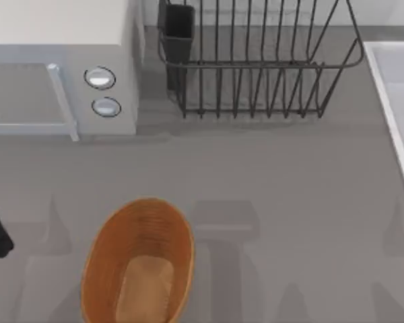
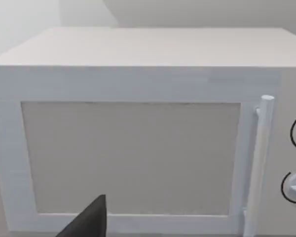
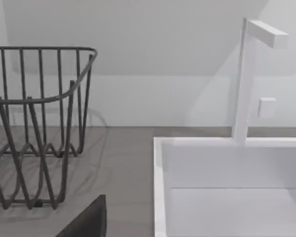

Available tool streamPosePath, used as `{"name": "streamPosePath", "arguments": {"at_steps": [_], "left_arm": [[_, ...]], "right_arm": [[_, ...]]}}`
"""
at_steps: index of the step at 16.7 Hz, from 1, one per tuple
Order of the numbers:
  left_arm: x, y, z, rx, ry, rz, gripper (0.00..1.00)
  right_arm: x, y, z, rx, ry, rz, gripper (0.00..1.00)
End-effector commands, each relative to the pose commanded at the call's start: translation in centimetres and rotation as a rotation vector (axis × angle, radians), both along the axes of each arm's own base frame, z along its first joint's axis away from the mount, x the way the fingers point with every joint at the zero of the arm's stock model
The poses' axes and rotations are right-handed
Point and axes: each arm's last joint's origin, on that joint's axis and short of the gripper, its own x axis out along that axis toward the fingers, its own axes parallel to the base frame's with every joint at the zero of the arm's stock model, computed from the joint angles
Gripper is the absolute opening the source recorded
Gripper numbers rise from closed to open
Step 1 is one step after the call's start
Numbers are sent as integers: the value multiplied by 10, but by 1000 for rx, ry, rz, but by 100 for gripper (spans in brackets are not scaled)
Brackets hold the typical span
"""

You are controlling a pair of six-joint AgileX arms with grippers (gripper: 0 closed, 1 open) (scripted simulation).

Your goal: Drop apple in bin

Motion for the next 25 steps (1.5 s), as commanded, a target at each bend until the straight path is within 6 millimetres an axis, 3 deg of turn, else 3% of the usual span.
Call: {"name": "streamPosePath", "arguments": {"at_steps": [3,8,14,19,25], "left_arm": [[1,0,-1,6,15,-1,100],[6,0,-8,126,211,-24,100],[23,2,11,390,496,-100,100],[55,8,32,641,758,-245,100],[111,21,40,888,1046,-529,100]], "right_arm": [[0,0,0,0,0,0,100],[0,0,0,0,0,0,100],[0,0,0,0,0,0,100],[0,0,0,0,0,0,100],[0,0,0,0,0,0,100]]}}
